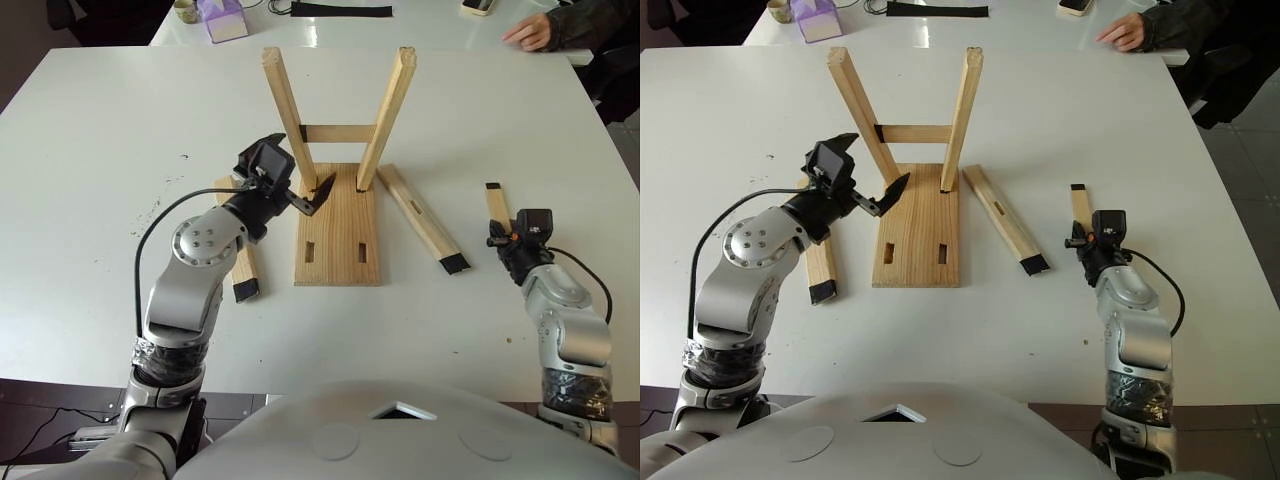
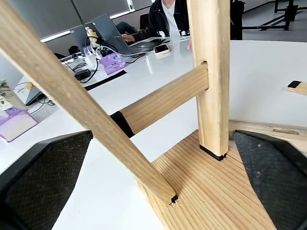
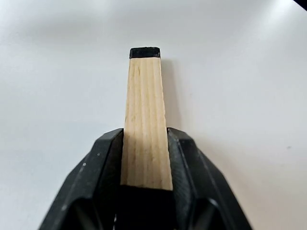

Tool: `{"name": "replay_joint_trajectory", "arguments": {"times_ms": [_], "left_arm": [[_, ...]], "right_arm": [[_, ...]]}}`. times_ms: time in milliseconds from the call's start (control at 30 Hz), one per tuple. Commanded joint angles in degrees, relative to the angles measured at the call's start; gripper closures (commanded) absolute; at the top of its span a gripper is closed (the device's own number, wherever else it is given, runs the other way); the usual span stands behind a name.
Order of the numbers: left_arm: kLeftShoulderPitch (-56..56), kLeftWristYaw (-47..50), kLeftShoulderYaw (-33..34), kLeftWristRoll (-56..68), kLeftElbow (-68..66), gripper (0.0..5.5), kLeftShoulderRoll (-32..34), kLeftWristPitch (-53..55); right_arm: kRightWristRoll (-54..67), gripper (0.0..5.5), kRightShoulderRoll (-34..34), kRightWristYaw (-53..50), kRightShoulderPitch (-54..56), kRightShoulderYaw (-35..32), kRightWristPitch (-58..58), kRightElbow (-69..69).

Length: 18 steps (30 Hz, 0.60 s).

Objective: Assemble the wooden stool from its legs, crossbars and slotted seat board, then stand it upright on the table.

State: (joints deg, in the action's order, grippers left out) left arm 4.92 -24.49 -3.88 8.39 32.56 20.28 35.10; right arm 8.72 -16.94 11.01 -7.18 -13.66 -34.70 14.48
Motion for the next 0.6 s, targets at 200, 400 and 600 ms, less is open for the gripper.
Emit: {"name": "replay_joint_trajectory", "arguments": {"times_ms": [200,400,600], "left_arm": [[1.75,-10.73,16.32,42.93,8.72,1.01,0.57,13.64],[8.58,-5.71,20.32,59.80,4.47,1.92,1.40,14.09],[12.72,-2.40,18.36,68.81,3.44,1.96,2.58,13.42]], "right_arm": [[42.93,4.19,-12.94,27.86,21.09,-8.25,-9.87,13.32],[55.81,4.19,-21.32,38.56,26.24,-5.70,-18.04,11.36],[62.20,4.19,-21.80,39.57,29.00,-1.65,-21.38,9.43]]}}
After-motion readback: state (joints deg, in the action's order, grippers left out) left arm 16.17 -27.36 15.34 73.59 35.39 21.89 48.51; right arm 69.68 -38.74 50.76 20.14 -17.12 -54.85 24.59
